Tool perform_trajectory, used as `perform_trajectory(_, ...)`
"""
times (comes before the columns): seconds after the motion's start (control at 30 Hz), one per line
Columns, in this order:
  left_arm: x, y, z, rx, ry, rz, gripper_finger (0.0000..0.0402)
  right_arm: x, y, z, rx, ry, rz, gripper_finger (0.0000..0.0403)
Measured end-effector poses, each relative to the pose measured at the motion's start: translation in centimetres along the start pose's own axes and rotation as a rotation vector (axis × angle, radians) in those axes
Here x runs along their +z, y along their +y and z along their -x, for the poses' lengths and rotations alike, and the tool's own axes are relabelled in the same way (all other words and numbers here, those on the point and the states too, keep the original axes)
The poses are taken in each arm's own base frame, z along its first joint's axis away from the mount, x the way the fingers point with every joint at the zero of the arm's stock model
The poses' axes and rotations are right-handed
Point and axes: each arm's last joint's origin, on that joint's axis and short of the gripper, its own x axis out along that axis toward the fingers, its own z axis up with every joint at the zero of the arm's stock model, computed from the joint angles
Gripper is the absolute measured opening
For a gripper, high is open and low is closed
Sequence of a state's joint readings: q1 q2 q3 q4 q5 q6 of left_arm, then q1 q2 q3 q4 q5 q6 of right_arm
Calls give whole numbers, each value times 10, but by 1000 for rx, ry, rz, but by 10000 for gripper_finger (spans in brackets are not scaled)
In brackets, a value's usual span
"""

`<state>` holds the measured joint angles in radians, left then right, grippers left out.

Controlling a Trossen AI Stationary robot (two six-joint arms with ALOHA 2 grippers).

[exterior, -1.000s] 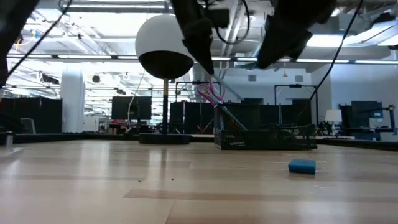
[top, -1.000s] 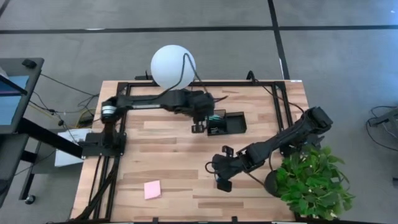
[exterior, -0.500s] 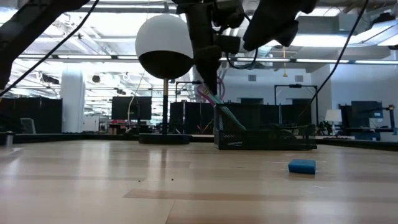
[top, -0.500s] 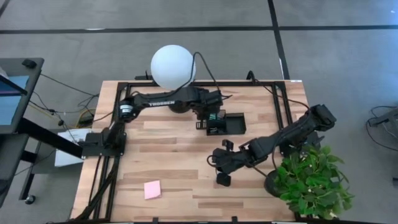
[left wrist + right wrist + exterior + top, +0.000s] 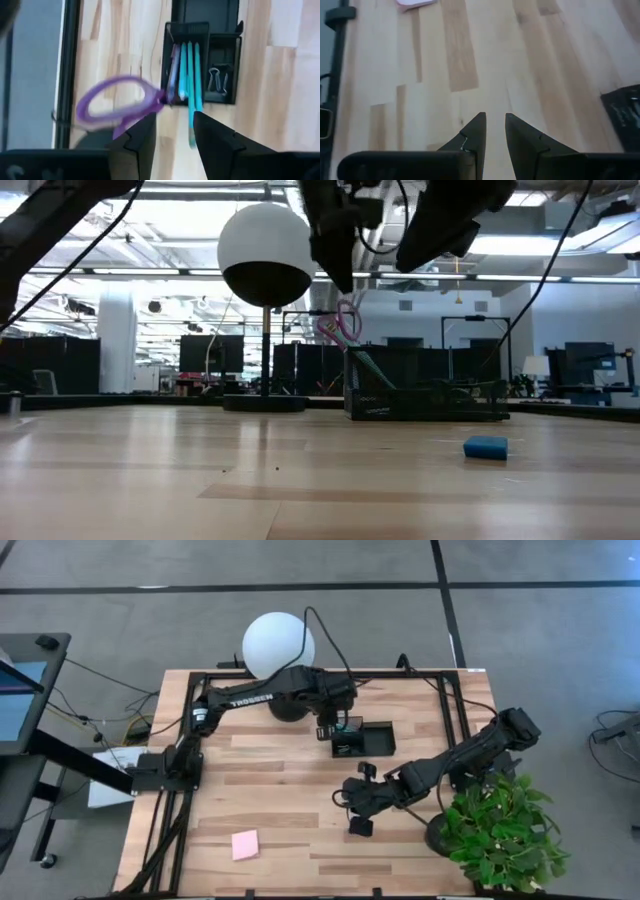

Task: Pick and place office supplies into organizer
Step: Put the blue eraser into the black desk organizer

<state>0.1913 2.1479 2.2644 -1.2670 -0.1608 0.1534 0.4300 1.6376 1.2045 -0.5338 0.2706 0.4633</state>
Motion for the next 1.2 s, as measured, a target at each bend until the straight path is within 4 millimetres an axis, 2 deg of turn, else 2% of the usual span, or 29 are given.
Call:
perform_trajectory(0.13, -5, -5, 32, -13, 35, 70, 125, 0, -8, -1, -80, 3, 22, 66)
perform_trajectory(0.3, -22, -27, 69, 8, 22, 124, 125, -3, -29, 5, -220, 67, 48, 66)
perform_trajectory(0.43, -38, -61, 89, 67, 15, 124, 125, 1, -51, 22, -291, 75, 29, 66)
perform_trajectory(0.53, -57, -93, 97, 118, 19, 126, 125, 8, -63, 37, -277, 40, 65, 66)
perform_trajectory(0.7, -100, -153, 91, 255, -47, 171, 125, 18, -78, 57, -26, 15, 215, 66)
perform_trajectory(0.8, -129, -182, 85, 293, -137, 245, 125, 22, -82, 62, 259, -1, 392, 66)
perform_trajectory(0.87, -146, -199, 78, 302, -206, 296, 125, 24, -77, 60, 483, -48, 514, 66)
perform_trajectory(0.93, -161, -214, 70, 295, -256, 340, 125, 27, -67, 52, 671, -100, 578, 66)
perform_trajectory(1.0, -173, -226, 63, 275, -279, 382, 125, 29, -53, 38, 777, -127, 622, 66)
perform_trajectory(1.1, -189, -238, 55, 255, -288, 422, 125, 20, -37, 9, 822, -80, 716, 66)
perform_trajectory(1.2, -201, -246, 53, 277, -347, 470, 125, 4, -29, -19, 851, 40, 785, 66)
